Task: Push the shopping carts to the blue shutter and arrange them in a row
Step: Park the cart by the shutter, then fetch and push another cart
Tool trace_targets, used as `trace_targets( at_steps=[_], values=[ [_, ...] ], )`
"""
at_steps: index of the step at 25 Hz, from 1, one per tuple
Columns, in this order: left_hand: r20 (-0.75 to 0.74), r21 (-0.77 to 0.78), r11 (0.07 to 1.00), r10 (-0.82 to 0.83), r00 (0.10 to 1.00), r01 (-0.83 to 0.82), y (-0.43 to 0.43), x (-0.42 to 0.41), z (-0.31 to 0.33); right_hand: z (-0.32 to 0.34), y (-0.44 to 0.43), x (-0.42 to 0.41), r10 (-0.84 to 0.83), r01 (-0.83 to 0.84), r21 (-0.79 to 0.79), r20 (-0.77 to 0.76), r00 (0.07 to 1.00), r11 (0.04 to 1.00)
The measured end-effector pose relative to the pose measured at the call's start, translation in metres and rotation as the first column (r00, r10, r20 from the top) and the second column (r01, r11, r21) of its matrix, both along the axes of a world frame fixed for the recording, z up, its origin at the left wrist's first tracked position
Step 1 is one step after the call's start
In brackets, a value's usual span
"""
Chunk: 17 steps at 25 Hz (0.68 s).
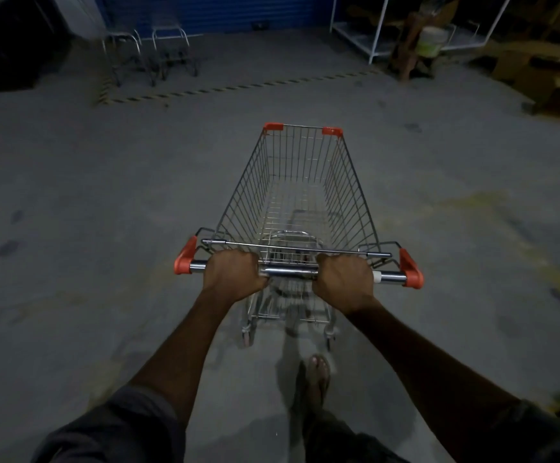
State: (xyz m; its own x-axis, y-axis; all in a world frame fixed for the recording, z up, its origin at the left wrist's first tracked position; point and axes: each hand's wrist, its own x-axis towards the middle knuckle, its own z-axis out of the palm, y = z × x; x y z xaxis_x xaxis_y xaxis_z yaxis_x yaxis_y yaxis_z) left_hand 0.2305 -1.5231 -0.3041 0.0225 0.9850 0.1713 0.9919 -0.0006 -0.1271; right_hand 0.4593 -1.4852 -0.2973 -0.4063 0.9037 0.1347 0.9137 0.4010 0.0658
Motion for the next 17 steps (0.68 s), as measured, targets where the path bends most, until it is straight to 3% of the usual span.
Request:
trace_targets(
  at_steps=[6,17],
  values=[
    [0.022,0.05,0.998,0.049,0.999,-0.05,0.117,-0.025,-0.006,-0.021,0.135,-0.023,0.096,-0.095,0.184,0.002,0.995,0.978],
    [0.239,0.083,0.995,0.038,0.97,-0.06,0.33,-0.095,-0.005,-0.009,0.367,-0.093,0.198,-0.196,0.028,-0.122,0.973,0.98]
  ],
)
